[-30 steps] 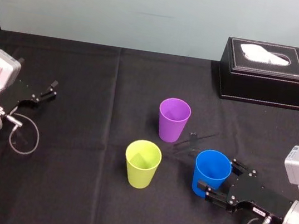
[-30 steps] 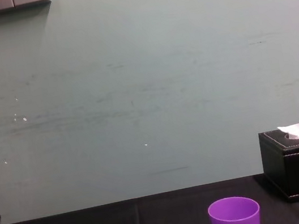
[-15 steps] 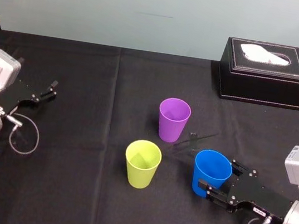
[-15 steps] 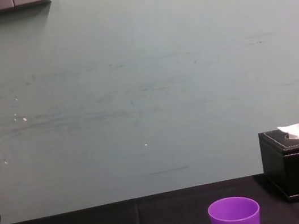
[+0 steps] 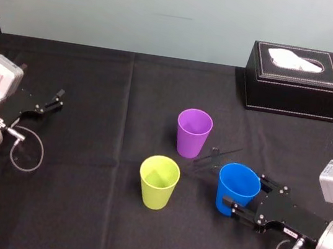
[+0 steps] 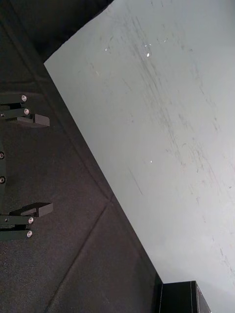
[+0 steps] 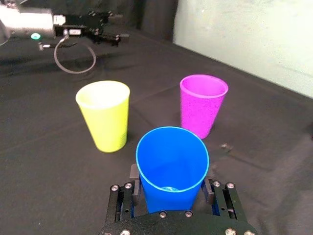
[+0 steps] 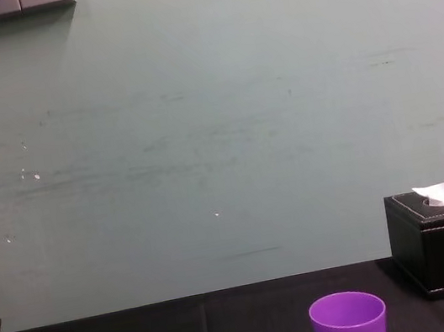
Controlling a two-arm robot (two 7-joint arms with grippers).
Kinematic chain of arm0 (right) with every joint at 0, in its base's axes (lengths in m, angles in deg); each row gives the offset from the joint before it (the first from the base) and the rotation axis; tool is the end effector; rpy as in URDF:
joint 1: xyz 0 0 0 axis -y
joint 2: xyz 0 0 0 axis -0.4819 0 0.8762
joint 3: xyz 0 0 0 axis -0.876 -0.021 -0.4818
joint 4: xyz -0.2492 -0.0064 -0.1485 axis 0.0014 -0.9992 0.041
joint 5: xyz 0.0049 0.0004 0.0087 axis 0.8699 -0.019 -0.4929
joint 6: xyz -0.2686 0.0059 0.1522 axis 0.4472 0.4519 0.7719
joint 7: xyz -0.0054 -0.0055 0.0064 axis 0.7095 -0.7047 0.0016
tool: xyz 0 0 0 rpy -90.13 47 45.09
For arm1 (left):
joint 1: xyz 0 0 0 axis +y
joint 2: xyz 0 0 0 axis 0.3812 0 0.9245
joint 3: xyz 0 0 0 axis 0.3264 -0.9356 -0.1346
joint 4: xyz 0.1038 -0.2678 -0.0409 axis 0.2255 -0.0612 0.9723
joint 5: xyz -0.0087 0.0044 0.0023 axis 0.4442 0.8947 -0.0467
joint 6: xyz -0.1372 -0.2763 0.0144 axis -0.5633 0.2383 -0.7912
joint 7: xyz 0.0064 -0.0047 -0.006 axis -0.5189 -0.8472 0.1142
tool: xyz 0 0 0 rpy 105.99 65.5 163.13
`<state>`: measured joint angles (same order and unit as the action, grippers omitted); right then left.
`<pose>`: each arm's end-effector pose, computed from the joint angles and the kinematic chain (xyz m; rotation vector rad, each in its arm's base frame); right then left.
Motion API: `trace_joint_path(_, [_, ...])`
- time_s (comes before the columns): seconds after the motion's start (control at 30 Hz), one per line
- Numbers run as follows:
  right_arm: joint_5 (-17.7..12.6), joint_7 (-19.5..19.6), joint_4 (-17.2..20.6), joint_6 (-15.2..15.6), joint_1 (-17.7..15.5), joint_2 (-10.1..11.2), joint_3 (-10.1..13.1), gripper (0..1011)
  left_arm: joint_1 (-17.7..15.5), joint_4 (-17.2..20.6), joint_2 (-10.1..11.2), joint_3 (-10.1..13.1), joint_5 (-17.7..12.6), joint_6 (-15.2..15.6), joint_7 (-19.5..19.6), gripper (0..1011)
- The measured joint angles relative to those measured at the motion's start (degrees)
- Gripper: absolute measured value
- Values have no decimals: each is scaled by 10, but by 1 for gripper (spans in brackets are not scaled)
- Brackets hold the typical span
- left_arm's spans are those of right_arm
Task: Stack the three plastic cups sequentially using one hand.
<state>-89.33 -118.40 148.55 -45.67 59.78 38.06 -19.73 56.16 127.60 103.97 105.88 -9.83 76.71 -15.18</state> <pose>0.3060 -0.1114 -0.3015 -0.2513 -0.0482 -0.6561 0.3581 0.0827 -0.3022 0.3044 -0.2851 1.2480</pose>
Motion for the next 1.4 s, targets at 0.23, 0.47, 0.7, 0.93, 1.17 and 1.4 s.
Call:
trace_joint_path(0.23, [-5,25,47,16,-16,12,20,722,0,0,0,0,0,0,0,1011])
trace_joint_path(0.47, [-11,43,89,60,-16,24,33,722,0,0,0,0,0,0,0,1011])
trace_joint_path(0.7, [-17,51,111,96,10,25,34,722,0,0,0,0,0,0,0,1011])
trace_joint_path(0.93, [-21,58,118,119,51,14,25,722,0,0,0,0,0,0,0,1011])
trace_joint_path(1.17, [-20,67,101,142,103,-8,3,722,0,0,0,0,0,0,0,1011])
trace_joint_path(1.4, [-16,71,80,155,141,-26,-18,722,0,0,0,0,0,0,0,1011])
